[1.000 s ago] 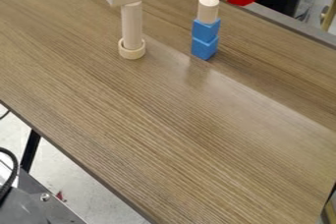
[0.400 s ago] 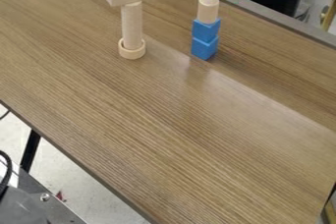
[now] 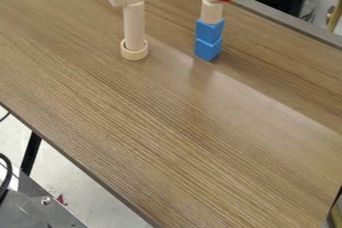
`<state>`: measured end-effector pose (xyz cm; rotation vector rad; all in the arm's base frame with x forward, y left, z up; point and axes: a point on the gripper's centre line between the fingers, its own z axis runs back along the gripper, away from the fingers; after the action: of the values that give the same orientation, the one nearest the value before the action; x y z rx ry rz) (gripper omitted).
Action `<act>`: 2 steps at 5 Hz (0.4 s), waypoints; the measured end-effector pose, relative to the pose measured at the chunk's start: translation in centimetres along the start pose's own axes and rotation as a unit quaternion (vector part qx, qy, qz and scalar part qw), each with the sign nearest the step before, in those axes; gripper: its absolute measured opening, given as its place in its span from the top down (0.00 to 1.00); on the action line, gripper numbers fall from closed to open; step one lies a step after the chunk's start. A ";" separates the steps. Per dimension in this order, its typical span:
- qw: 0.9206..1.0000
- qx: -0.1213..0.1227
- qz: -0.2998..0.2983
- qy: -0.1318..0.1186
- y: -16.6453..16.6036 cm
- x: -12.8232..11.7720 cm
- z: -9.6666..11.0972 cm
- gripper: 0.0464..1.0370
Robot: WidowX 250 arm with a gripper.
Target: Put the red hexagon on top of the cylinder
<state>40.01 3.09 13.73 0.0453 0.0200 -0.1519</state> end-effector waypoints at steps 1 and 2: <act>1.000 0.004 0.000 0.000 0.1 0.0 0.0 0.28; 1.000 0.009 0.001 -0.001 0.3 0.0 -0.1 0.28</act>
<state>40.08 3.36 13.63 0.0628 0.0160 -0.1504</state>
